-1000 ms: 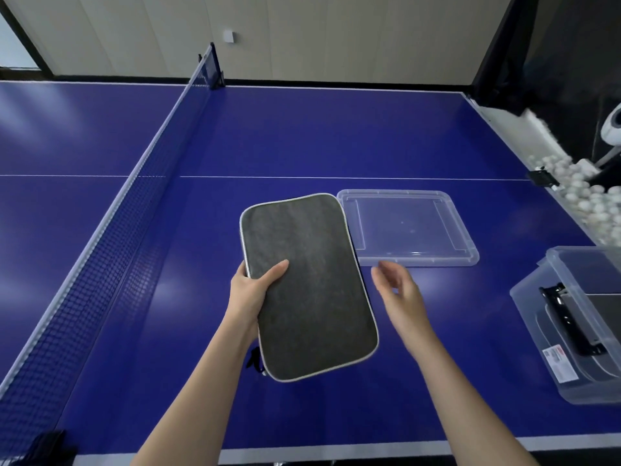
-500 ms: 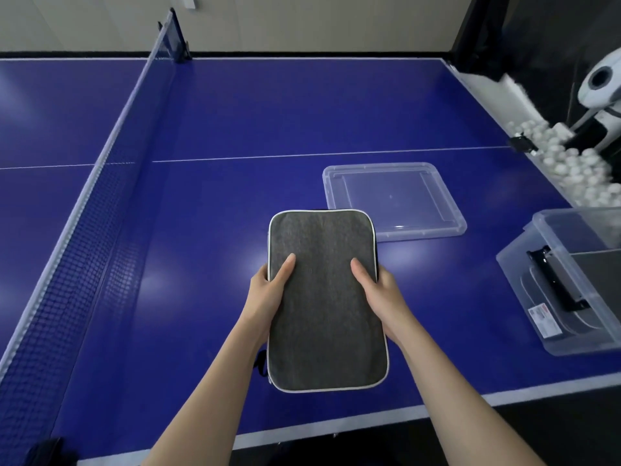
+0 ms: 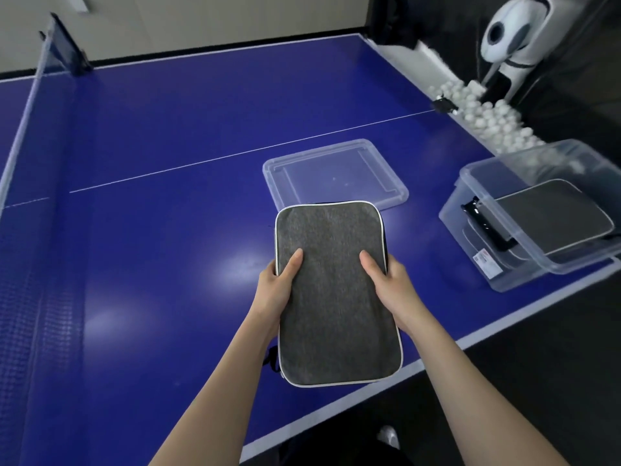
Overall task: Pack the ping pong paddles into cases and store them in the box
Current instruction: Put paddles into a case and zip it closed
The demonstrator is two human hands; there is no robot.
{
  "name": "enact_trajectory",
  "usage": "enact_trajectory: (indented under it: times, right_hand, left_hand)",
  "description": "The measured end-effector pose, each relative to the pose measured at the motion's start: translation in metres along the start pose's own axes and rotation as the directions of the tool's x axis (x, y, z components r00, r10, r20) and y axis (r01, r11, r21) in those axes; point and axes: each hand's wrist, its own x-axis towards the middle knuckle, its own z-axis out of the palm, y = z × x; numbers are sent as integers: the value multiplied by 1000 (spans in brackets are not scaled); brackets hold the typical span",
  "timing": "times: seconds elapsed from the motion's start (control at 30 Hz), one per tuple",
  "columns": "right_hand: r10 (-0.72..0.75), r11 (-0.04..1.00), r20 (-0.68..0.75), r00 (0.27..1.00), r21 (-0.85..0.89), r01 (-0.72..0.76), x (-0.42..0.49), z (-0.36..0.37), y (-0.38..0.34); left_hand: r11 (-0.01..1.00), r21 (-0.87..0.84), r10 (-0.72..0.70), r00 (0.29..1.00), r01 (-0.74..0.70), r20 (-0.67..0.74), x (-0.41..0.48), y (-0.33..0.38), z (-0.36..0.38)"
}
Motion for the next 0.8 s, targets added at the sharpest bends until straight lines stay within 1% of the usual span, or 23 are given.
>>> enact_trajectory:
  times: [0.17,0.3,0.6,0.8]
  right_hand:
    - [-23,999,-36,999,47,24,-9,-50,7]
    - [-30,996,-57,998,82,35,-19,-107,18]
    - [10,993,-81,997,119,0,-47,-268,40]
    - [53,992,-99,994,123,-41,-49,-338,41]
  left_hand:
    - [998,51,20,999,-23,49,-6,0,50]
    - [996,84,31,997,-37,71,-20,-10,105]
    - [996,71,44,990,-53,133,-61,-53,254]
    - [998,27,54,984,-59,172,-69,-60,323]
